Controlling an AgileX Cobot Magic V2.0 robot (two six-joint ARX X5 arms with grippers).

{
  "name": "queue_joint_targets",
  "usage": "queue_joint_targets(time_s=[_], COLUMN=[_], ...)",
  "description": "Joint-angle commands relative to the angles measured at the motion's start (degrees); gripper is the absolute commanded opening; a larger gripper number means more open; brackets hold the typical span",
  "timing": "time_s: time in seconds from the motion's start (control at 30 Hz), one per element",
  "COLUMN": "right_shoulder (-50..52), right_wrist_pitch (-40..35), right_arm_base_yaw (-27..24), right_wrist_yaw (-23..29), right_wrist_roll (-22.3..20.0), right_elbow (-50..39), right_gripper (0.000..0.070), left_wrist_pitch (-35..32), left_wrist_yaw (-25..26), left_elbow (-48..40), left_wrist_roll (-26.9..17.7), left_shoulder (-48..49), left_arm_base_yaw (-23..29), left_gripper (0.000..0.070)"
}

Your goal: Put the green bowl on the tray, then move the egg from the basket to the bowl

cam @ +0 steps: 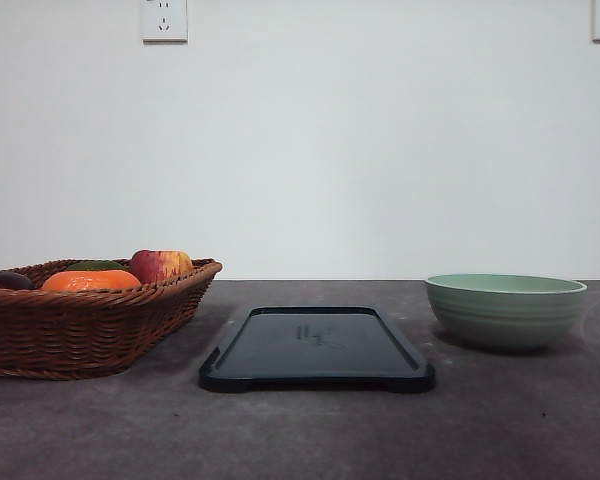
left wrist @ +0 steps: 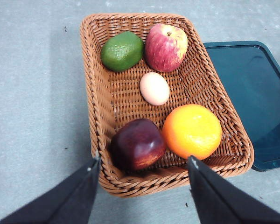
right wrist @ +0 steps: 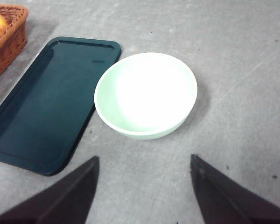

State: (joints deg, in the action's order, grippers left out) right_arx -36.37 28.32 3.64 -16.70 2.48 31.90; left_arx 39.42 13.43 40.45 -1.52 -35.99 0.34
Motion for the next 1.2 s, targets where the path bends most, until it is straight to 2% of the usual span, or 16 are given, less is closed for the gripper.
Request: queue_joint_targets(time_s=[0.0,0.17,0.47,0.67,0.77,0.93,1.17], right_shoulder=[-1.1,-7.5,-25.0,-36.7,-42.9,-51.5,-58.6], right_wrist_pitch=[0.4,8.3,26.6,31.6,34.6,35.1,29.3], right_arm_base_yaw=[0.0,0.0,0.0,0.0,0.0,0.0,-0.1], right_wrist_yaw=[0.1,0.2,0.3,0.7,3.0,5.6,6.7], right_wrist_roll=[2.4,3.6,4.6,3.0,2.1,-0.3,-1.9], right_elbow=[2.3,9.1,27.1,36.5,41.1,46.2,48.2], right_gripper=[0.0404,0.0403,0.0403,0.0403,0.0403,0.0403,0.0385], left_wrist_pitch=[-0.5,-0.5,-0.4,-0.4,-0.4,-0.4,-0.4], left_wrist_yaw=[0.1,0.1,0.1,0.1,0.2,0.1,0.1], left_elbow=[1.1,1.1,1.1,1.1,1.1,1.1,1.1], left_wrist_roll=[-0.6,-0.4,-0.4,-0.4,-0.3,-0.3,-0.3], left_shoulder=[-0.2,-0.2,-0.2,-0.2,-0.2,-0.2,-0.2], left_arm_base_yaw=[0.0,0.0,0.0,0.0,0.0,-0.1,0.0], left_gripper=[0.0389,0.0389,0.0389,0.0388,0.0388,0.0388,0.0387])
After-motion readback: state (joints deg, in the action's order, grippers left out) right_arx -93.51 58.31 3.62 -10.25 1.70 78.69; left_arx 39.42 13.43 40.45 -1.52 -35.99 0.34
